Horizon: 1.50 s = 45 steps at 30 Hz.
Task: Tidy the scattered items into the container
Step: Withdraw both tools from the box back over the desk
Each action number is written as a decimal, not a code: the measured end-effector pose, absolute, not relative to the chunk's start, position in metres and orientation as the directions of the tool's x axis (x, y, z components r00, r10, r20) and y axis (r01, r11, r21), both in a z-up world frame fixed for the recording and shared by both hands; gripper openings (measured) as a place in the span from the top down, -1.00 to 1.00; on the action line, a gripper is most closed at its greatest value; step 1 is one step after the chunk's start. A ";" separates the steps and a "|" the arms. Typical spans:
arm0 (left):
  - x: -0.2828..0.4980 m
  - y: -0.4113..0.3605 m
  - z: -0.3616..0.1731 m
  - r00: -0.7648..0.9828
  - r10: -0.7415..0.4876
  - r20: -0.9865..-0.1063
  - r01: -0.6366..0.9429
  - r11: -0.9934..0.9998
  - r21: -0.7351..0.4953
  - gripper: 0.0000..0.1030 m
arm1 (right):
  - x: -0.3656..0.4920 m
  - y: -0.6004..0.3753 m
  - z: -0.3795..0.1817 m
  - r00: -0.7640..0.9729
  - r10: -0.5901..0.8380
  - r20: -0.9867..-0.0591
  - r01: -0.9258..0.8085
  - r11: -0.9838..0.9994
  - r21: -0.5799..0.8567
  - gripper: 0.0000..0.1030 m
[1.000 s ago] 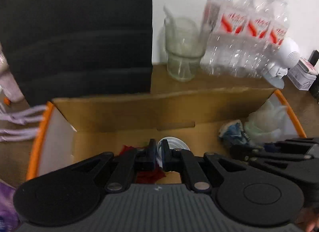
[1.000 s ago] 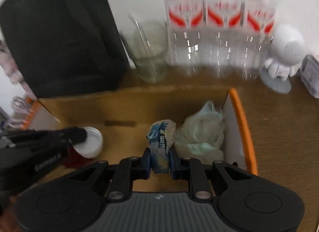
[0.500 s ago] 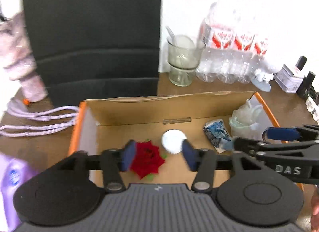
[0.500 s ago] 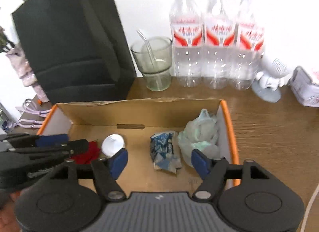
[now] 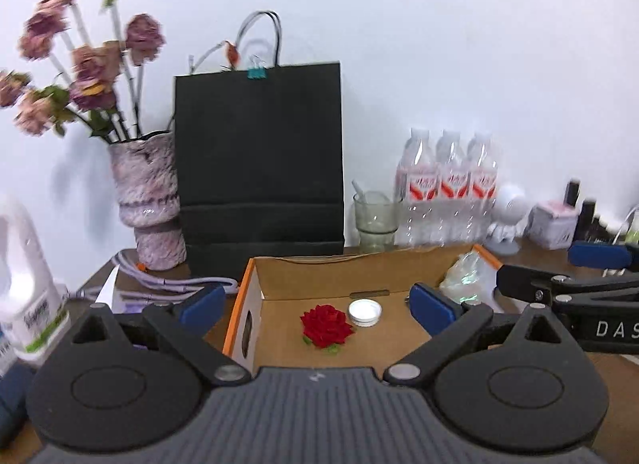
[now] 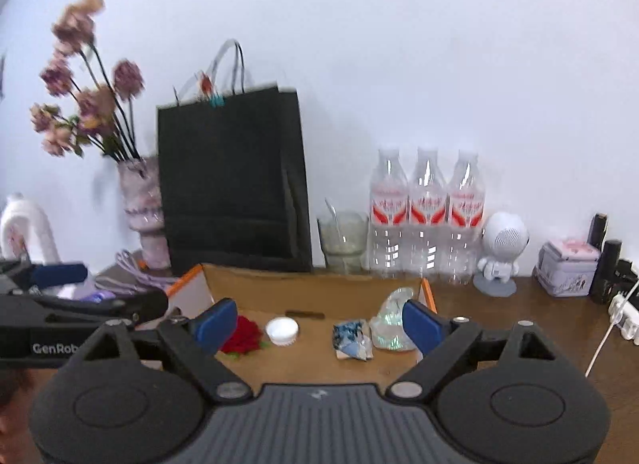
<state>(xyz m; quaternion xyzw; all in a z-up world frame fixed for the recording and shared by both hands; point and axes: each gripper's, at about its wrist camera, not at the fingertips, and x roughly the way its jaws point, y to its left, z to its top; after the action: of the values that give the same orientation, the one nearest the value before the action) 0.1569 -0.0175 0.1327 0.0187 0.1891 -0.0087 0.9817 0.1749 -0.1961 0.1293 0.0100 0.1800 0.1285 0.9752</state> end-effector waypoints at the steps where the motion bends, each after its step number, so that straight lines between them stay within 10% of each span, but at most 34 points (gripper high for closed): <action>1: 0.150 -0.017 0.133 0.930 -0.010 -0.368 0.023 0.999 0.031 -0.97 | 0.169 -0.196 0.130 0.901 0.259 -0.347 -0.252 0.965 0.066 -0.75; 24: -0.134 -0.027 0.040 0.950 0.060 -0.306 -0.040 0.997 0.073 -1.00 | -0.113 -0.209 0.031 0.879 0.278 -0.387 -0.251 0.961 0.119 -0.82; 39: -0.080 -0.021 0.031 0.898 0.018 -0.440 -0.006 1.000 0.027 -1.00 | -0.079 -0.214 0.025 0.844 0.320 -0.430 -0.292 0.947 0.133 -0.82; 45: -0.025 0.001 0.033 0.872 0.039 -0.488 -0.036 0.999 0.016 -1.00 | -0.073 -0.294 0.069 0.910 0.281 -0.305 -0.308 0.950 -0.045 -1.00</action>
<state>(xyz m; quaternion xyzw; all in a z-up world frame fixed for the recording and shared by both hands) -0.0248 0.0014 0.0330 0.0035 0.2521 0.0193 0.9675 -0.0726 -0.2940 0.0690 -0.0459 0.1493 0.1510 0.9761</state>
